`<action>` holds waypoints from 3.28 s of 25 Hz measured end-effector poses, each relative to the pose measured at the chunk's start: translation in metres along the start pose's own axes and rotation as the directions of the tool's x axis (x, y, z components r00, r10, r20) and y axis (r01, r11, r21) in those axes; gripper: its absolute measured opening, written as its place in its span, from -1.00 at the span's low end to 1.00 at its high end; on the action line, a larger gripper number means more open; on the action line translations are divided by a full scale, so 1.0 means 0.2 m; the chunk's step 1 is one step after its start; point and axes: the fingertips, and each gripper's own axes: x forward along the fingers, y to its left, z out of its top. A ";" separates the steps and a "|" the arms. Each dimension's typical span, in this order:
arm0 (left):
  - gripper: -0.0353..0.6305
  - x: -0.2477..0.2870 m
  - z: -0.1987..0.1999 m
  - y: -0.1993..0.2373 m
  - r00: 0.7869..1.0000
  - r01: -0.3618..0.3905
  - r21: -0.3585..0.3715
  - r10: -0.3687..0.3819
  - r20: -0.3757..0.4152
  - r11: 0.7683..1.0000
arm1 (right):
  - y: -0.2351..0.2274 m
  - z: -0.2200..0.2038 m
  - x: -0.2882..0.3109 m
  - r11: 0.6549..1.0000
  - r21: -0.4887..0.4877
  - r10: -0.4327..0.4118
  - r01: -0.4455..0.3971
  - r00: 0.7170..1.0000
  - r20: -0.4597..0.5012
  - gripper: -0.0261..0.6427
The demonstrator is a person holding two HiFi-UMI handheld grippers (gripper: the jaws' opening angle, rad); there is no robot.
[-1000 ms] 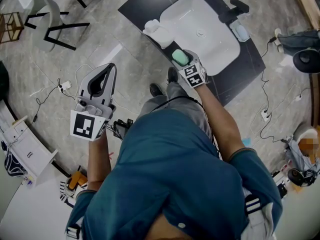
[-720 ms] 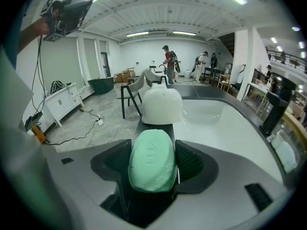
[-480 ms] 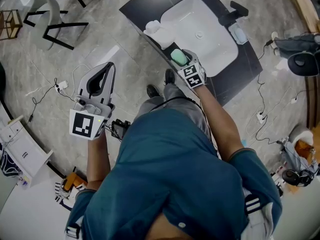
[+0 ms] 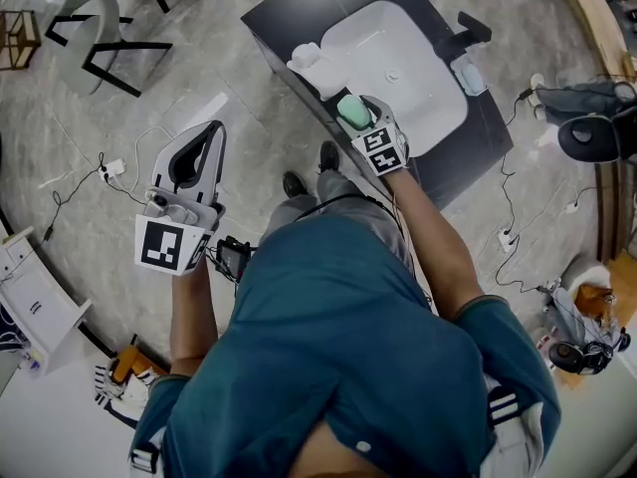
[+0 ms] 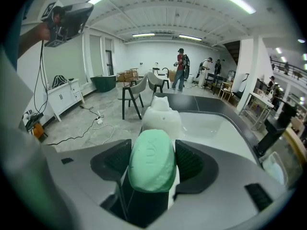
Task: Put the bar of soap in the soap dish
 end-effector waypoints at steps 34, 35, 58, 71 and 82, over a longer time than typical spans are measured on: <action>-0.88 -0.27 -0.10 0.25 0.986 -0.158 -0.047 0.160 0.054 0.986 | -0.15 0.42 0.09 0.991 -0.131 -0.006 -0.003 0.998 -0.063 -0.04; -0.88 -0.27 -0.10 0.25 0.985 -0.161 -0.048 0.163 0.055 0.986 | -0.15 0.42 0.10 0.991 -0.133 -0.003 -0.006 0.997 -0.071 -0.04; -0.88 -0.31 -0.17 0.32 0.973 -0.218 -0.082 0.223 0.056 0.972 | -0.17 0.45 0.34 0.992 -0.099 0.048 -0.079 0.957 -0.285 -0.03; -0.88 -0.35 -0.24 0.34 0.965 -0.262 -0.108 0.264 0.000 0.959 | -0.15 0.48 0.45 0.989 -0.065 0.101 -0.135 0.919 -0.381 -0.03; -0.88 -0.35 -0.24 0.33 0.964 -0.265 -0.104 0.267 0.002 0.959 | -0.12 0.47 0.47 0.989 -0.033 0.118 -0.143 0.907 -0.404 -0.03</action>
